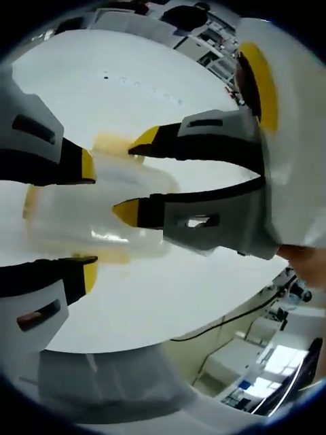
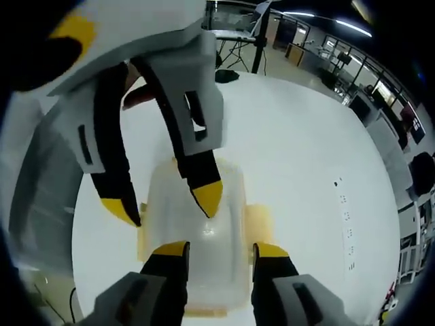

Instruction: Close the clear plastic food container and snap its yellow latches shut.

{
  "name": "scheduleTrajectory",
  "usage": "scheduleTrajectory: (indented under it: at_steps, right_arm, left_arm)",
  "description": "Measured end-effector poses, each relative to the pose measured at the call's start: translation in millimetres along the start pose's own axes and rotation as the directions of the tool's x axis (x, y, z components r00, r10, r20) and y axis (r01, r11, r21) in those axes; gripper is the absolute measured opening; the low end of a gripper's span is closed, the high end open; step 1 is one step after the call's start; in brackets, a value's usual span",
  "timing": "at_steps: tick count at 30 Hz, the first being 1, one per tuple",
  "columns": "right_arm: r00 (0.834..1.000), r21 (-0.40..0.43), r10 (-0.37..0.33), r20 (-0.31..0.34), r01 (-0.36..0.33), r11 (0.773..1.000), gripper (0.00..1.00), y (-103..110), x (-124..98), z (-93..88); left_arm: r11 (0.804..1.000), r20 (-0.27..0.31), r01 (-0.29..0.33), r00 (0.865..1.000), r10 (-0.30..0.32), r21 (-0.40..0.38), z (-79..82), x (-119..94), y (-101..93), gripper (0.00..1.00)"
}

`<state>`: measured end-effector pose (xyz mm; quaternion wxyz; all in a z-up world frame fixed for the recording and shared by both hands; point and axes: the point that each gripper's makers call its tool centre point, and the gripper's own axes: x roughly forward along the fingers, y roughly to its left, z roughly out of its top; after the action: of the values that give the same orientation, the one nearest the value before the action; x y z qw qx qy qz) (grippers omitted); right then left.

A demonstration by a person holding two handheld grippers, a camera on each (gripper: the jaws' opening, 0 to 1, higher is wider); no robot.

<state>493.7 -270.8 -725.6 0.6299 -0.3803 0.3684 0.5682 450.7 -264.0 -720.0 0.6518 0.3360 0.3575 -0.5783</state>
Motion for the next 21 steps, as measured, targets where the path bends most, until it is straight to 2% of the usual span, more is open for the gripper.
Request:
scheduleTrajectory:
  at_steps: [5,6,9,14,18,21]
  right_arm:
    - [1.000,0.023,0.024,-0.003,-0.024,0.999,0.36,-2.1,1.1,-0.8]
    - [1.000,0.025,0.031,-0.004,-0.031,0.999,0.36,-2.6,1.4,-1.1]
    - [0.998,0.043,0.057,-0.005,-0.057,0.997,0.36,-2.0,2.3,-1.6]
    - [0.997,0.040,0.079,-0.003,-0.079,0.996,0.36,-1.2,2.6,-1.5]
    - [0.994,0.029,0.105,-0.013,-0.105,0.994,0.37,-1.9,4.7,-1.2]
    - [0.992,0.026,0.126,-0.018,-0.125,0.992,0.37,-2.4,6.2,-1.2]
  left_arm:
    - [0.999,-0.022,-0.002,1.000,0.003,0.038,-6.5,4.1,-7.9,0.45]
    - [0.997,-0.012,-0.016,1.000,0.017,0.072,-4.7,4.8,-6.2,0.46]
    - [0.996,-0.030,-0.026,0.999,0.029,0.087,-6.5,5.4,-9.0,0.48]
    - [0.994,-0.025,-0.052,0.998,0.055,0.092,-7.2,7.1,-9.0,0.49]
    - [0.985,-0.025,-0.089,0.995,0.094,0.149,-8.6,11.3,-11.1,0.52]
    - [0.982,-0.027,-0.112,0.993,0.118,0.153,-8.2,13.3,-10.6,0.53]
